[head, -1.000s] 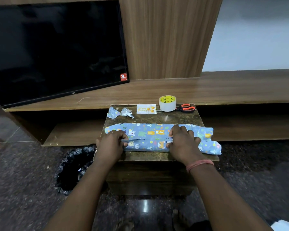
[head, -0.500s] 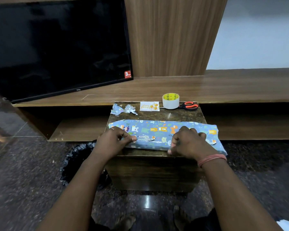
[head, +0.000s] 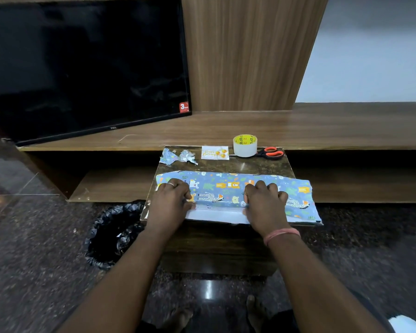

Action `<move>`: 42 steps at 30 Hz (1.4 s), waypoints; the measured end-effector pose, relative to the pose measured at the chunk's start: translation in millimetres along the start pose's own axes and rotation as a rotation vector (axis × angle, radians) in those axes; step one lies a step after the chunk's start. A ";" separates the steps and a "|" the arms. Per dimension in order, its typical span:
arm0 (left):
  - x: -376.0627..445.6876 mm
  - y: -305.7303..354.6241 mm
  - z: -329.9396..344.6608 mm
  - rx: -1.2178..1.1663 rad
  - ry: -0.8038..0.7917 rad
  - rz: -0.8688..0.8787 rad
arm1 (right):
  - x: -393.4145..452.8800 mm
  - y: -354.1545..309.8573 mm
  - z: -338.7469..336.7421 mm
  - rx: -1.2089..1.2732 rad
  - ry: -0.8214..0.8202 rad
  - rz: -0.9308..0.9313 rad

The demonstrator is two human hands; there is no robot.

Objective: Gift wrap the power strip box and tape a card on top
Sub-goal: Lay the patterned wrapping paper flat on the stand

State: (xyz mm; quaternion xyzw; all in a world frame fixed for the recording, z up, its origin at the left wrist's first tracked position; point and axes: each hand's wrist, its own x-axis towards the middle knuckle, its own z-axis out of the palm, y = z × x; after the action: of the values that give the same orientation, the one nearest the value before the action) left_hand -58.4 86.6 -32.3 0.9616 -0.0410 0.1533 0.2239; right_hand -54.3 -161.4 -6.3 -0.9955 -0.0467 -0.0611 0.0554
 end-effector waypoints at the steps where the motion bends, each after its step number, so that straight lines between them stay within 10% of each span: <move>1: -0.9 -2.0 1.5 -0.006 0.015 0.015 | -0.2 0.7 1.9 0.000 0.009 -0.001; 21: 1.9 12.7 -2.2 0.148 0.044 0.009 | 9.5 11.9 -8.5 0.229 -0.206 -0.017; 42: -17.7 14.8 -2.1 -0.007 0.113 0.022 | -8.3 0.1 -6.6 0.182 -0.084 -0.014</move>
State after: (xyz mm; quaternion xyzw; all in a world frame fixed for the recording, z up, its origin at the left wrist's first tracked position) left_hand -77.9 74.4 -29.9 0.9501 -0.0392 0.2097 0.2277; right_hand -63.3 -163.0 -0.9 -0.9877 -0.0614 -0.0152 0.1432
